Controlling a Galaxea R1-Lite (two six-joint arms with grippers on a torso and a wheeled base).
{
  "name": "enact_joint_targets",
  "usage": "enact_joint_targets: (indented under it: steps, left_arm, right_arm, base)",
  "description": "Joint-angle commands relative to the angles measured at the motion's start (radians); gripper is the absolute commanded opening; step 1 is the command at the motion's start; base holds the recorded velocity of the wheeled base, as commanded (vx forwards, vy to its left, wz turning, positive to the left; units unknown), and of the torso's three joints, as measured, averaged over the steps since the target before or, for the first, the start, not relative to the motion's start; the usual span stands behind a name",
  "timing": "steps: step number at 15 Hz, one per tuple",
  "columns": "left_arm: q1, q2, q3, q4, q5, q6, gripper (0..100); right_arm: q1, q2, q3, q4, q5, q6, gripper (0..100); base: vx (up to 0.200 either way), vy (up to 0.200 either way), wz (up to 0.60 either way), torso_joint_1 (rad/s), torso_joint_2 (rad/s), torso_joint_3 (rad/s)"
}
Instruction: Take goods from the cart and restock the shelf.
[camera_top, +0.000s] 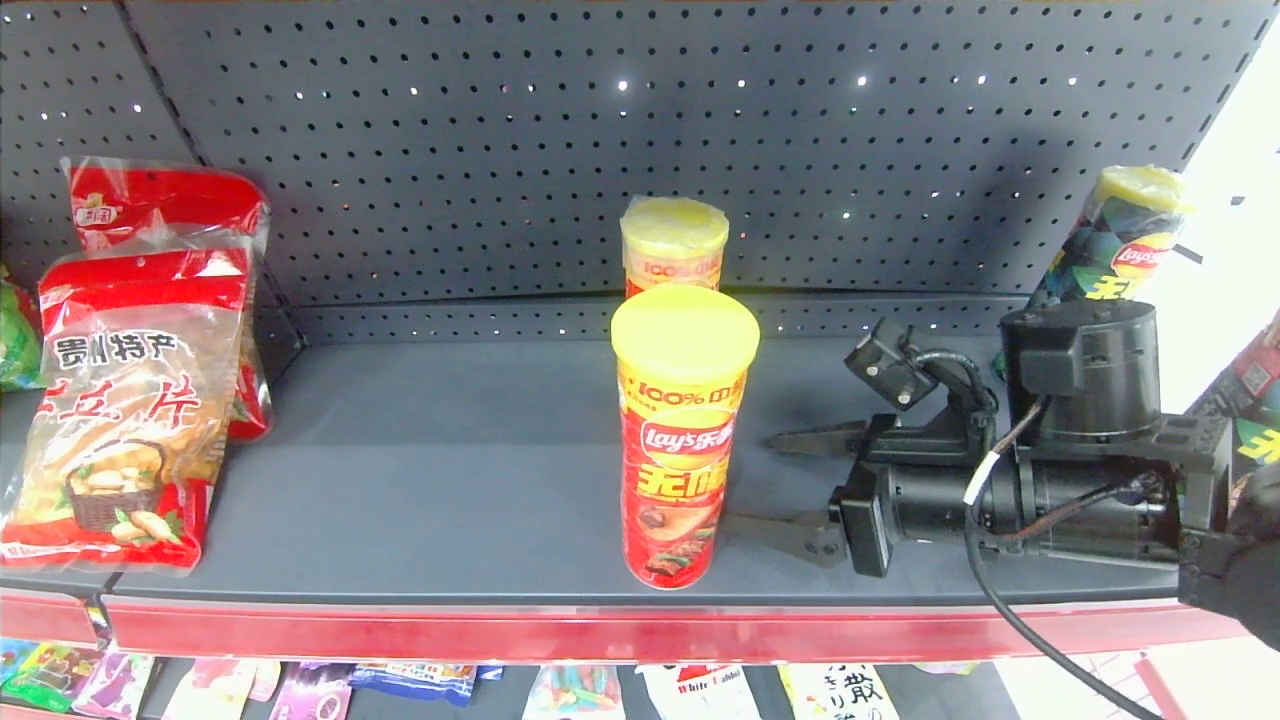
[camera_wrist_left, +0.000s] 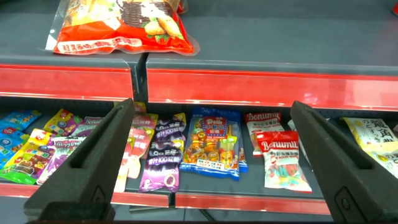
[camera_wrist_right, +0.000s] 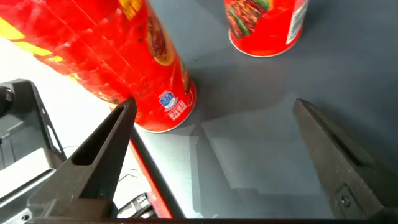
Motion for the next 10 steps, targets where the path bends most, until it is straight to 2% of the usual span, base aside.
enact_joint_targets:
  steps: [1, 6, 10]
  left_arm:
    - [0.0, 0.001, 0.001, 0.0, 0.0, 0.0, 100]
    - [0.0, 0.001, 0.001, 0.0, 0.0, 0.0, 100]
    - [0.0, 0.001, -0.001, 0.0, 0.0, 0.0, 100]
  right_arm:
    - [0.006, -0.019, 0.012, 0.003, 0.0, 0.0, 100]
    - [0.017, -0.03, 0.027, 0.013, -0.002, 0.0, 100]
    - [-0.038, 0.005, 0.018, -0.027, -0.003, -0.009, 100]
  base:
    - [0.0, 0.0, 0.0, 0.0, 0.0, 0.0]
    - [0.0, 0.0, 0.0, 0.0, 0.0, 0.0]
    - [0.0, 0.0, 0.0, 0.0, 0.0, 0.0]
